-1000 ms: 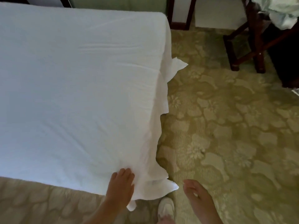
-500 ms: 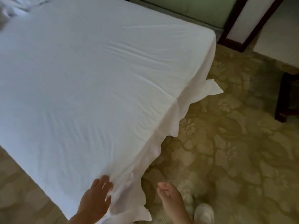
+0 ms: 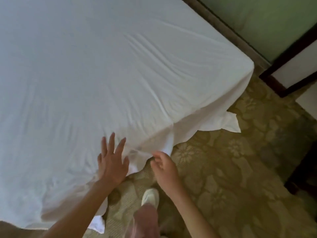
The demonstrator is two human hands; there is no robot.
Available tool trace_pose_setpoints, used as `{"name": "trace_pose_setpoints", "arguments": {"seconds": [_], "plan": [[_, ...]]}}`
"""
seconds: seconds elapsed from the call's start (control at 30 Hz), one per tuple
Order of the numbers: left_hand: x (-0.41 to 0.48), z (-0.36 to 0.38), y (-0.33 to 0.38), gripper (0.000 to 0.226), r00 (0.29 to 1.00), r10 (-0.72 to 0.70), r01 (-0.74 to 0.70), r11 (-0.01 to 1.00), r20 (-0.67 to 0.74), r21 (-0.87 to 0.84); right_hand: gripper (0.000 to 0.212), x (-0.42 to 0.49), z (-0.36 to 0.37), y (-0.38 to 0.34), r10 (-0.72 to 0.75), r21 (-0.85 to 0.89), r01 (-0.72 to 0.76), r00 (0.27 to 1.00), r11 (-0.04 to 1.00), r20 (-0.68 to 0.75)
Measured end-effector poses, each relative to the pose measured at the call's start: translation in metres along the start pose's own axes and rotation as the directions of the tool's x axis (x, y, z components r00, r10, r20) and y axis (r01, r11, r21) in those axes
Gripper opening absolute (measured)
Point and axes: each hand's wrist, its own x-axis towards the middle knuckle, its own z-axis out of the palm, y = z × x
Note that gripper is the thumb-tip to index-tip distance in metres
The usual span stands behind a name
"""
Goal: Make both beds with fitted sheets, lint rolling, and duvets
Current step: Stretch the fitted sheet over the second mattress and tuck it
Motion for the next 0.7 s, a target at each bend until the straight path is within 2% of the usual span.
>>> {"name": "trace_pose_setpoints", "arguments": {"seconds": [0.07, 0.1, 0.17, 0.23, 0.3, 0.4, 0.5, 0.57, 0.67, 0.7], "plan": [[-0.003, 0.006, -0.024, 0.071, 0.968, -0.228, 0.229, 0.973, 0.108, -0.002, 0.037, 0.045, 0.007, -0.024, -0.134, -0.098, 0.143, 0.986, 0.985, 0.097], [-0.008, 0.009, -0.033, 0.074, 0.949, -0.274, 0.275, 0.961, 0.157, 0.01, 0.039, 0.066, 0.014, -0.037, -0.216, -0.183, 0.242, 0.965, 0.953, 0.151], [-0.014, 0.02, -0.048, 0.079, 0.952, -0.253, 0.253, 0.967, 0.174, 0.021, 0.044, 0.106, 0.024, -0.048, -0.317, -0.351, 0.411, 0.901, 0.841, 0.297], [-0.014, 0.02, -0.05, 0.077, 0.955, -0.228, 0.226, 0.974, 0.187, 0.034, 0.049, 0.143, 0.013, -0.04, -0.336, -0.491, 0.494, 0.863, 0.718, 0.377], [-0.015, 0.018, -0.051, 0.073, 0.946, -0.254, 0.248, 0.967, 0.203, 0.056, 0.054, 0.175, -0.026, -0.019, -0.352, -0.603, 0.468, 0.883, 0.646, 0.309], [-0.016, 0.017, -0.051, 0.071, 0.959, -0.25, 0.243, 0.968, 0.131, 0.066, 0.058, 0.202, -0.11, 0.016, -0.251, -0.653, 0.244, 0.964, 0.716, 0.086], [-0.015, 0.019, -0.049, 0.071, 0.957, -0.271, 0.267, 0.963, 0.108, 0.047, 0.058, 0.219, -0.176, 0.036, -0.075, -0.665, 0.113, 0.994, 0.739, 0.085], [-0.017, 0.018, -0.047, 0.07, 0.958, -0.262, 0.259, 0.965, 0.114, 0.041, 0.061, 0.225, -0.188, 0.039, -0.056, -0.681, 0.098, 0.995, 0.726, 0.083], [-0.032, 0.026, -0.048, 0.063, 0.993, -0.097, 0.09, 0.992, 0.071, 0.089, 0.057, 0.221, -0.177, 0.034, -0.1, -0.661, 0.098, 0.994, 0.744, 0.035], [-0.042, 0.028, -0.046, 0.063, 0.993, -0.099, 0.094, 0.992, 0.058, 0.081, 0.053, 0.215, -0.17, 0.031, -0.122, -0.658, 0.09, 0.992, 0.747, -0.003]]}}
